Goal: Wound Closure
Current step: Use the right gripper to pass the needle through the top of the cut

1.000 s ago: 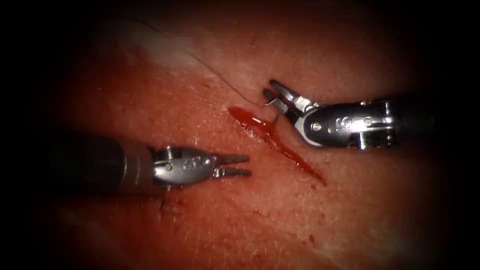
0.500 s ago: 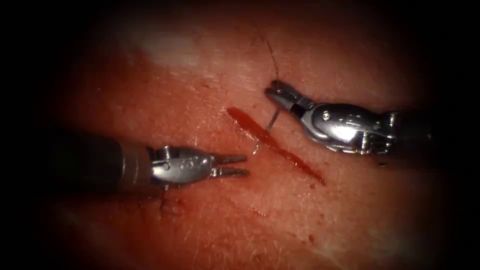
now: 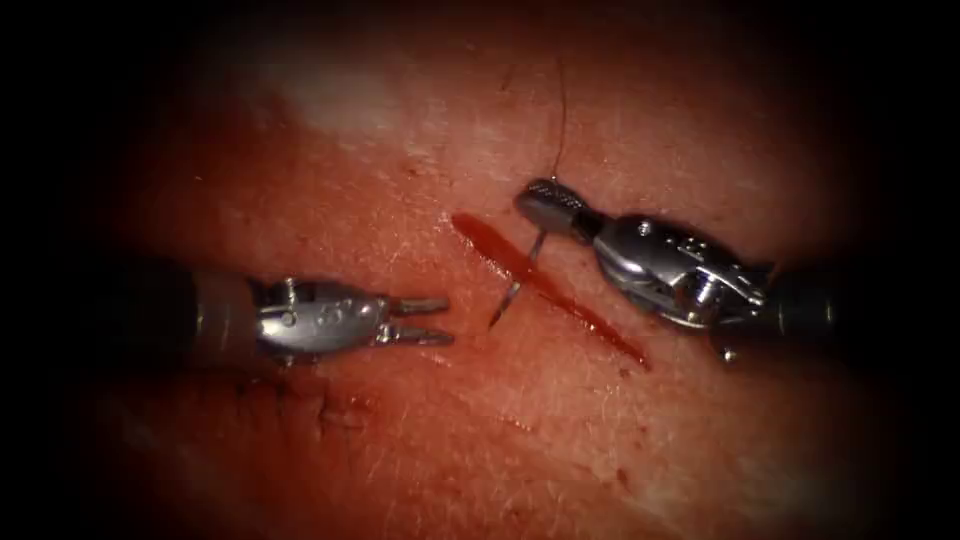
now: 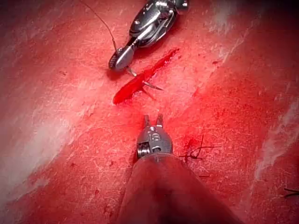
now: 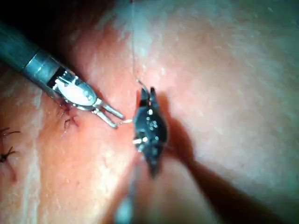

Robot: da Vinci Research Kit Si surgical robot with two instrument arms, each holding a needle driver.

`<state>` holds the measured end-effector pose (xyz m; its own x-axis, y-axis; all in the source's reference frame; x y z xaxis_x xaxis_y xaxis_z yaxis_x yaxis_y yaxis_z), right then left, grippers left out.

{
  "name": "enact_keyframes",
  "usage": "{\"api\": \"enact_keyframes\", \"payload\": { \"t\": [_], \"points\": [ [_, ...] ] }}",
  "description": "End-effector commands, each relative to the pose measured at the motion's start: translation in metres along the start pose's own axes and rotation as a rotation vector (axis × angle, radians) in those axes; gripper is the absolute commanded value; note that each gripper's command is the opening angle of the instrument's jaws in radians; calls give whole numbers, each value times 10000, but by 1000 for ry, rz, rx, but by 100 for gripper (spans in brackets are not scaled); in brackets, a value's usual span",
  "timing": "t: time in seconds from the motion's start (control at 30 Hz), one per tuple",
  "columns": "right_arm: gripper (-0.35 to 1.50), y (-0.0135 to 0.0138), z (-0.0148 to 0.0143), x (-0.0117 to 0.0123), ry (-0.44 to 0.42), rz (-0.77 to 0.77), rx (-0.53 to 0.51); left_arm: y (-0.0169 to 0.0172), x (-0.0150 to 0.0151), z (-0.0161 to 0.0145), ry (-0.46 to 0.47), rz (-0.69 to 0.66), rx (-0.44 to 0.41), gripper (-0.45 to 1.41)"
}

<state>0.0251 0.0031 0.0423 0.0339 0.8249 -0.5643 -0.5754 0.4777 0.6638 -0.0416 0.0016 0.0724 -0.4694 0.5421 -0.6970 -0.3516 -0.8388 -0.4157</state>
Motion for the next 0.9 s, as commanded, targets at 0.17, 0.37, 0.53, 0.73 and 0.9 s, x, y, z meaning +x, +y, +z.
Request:
{"api": "enact_keyframes", "payload": {
  "t": [0.17, 0.37, 0.53, 0.73, 0.9],
  "points": [
    [-35, -15, 14, -27, -38, 64, 58, 5, -6, 8, 0, -1, -3, -3],
    [-1, -18, 21, -25, -8, 51, 28, 6, -6, 8, 0, -1, -2, -5],
    [69, -8, 16, -12, 20, -97, -60, 7, -6, 8, 0, -1, -1, -6],
    [89, -6, 8, 7, 47, -180, -103, 8, -7, 10, -3, -1, 1, -8],
    [76, -13, 4, 18, 43, -233, -125, 9, -7, 11, -3, -1, 2, -8]
  ]
}}
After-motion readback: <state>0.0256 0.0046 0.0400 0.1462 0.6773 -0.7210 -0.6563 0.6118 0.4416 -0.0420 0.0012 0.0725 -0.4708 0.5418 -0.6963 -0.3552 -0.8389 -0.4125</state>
